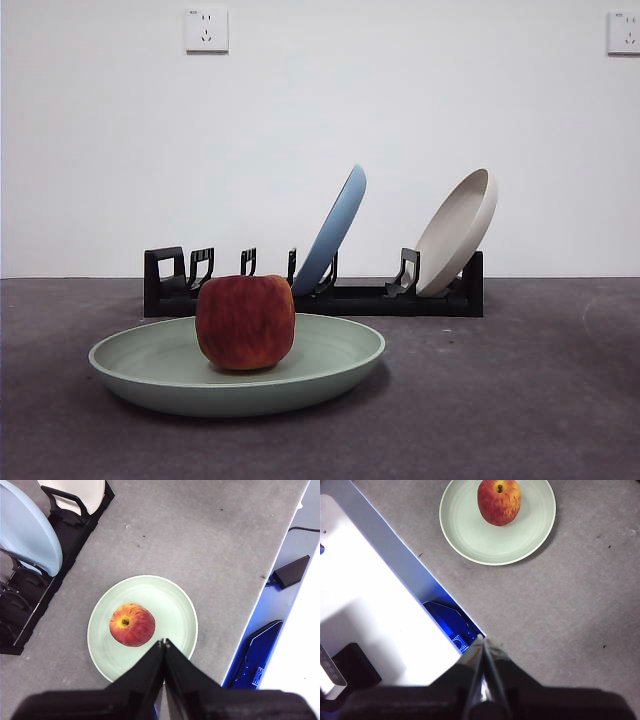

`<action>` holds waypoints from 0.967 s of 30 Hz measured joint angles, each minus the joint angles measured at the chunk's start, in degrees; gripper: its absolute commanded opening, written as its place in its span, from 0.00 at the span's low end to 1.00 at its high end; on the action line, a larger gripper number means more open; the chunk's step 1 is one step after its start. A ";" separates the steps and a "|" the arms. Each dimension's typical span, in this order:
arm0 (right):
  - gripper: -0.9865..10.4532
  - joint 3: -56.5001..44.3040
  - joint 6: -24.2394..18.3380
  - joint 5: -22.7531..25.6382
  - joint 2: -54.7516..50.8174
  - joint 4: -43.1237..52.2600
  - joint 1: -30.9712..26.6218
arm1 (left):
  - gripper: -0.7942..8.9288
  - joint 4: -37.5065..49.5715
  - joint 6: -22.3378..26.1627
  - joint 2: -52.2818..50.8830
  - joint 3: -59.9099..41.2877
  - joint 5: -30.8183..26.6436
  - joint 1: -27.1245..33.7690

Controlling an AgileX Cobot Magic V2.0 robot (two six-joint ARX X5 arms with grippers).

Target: Take the green plate from the plate rack,put the plate on the table,take the apple from the table,put the apple in the plate

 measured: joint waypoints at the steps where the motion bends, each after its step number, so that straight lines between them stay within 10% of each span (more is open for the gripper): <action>1: 0.09 0.00 0.04 0.00 0.00 0.00 0.00 | 0.08 0.02 0.00 0.00 0.00 -0.02 0.00; 19: 0.09 0.00 0.20 0.00 -1.16 -0.02 0.00 | 0.08 5.42 1.64 -1.03 -0.04 -2.47 1.49; 29: 0.09 0.00 0.20 0.00 -1.97 -0.02 0.00 | 0.08 30.97 3.89 -13.51 -0.07 8.24 28.79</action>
